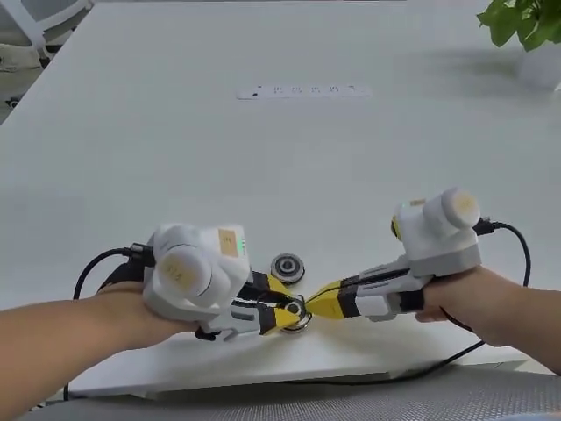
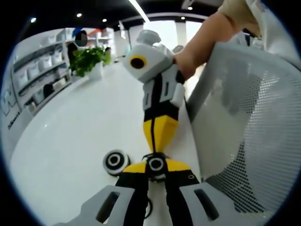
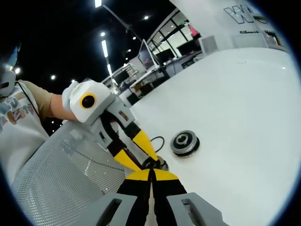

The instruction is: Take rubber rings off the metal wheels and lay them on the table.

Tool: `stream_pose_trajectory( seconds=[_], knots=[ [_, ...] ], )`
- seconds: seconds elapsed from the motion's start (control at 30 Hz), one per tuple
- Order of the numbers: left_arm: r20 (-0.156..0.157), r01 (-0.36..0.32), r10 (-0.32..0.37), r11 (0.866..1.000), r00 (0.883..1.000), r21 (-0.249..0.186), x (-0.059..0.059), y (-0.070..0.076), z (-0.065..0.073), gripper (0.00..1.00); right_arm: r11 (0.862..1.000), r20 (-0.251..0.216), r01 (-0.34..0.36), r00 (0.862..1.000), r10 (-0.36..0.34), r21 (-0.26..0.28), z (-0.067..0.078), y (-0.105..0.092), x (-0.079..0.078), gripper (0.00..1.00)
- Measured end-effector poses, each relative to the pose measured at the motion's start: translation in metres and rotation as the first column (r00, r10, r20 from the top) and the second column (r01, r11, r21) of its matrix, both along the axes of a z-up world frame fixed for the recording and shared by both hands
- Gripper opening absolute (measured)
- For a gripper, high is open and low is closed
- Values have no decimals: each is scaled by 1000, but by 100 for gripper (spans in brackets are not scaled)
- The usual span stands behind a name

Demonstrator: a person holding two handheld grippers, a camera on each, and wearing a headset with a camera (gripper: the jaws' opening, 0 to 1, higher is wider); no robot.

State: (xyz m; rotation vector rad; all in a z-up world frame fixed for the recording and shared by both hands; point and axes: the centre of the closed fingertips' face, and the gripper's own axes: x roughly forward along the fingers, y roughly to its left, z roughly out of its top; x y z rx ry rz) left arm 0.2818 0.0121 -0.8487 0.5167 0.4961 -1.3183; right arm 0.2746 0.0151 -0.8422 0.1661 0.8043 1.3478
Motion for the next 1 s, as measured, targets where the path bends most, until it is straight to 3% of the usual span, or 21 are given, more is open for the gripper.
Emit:
stream_pose_trajectory(
  seconds=[1.0],
  knots=[
    [0,-4,4,1000,1000,-4,0,0,0,12,998,13,-34,999,33,50,7,6,-4,0]
  ],
)
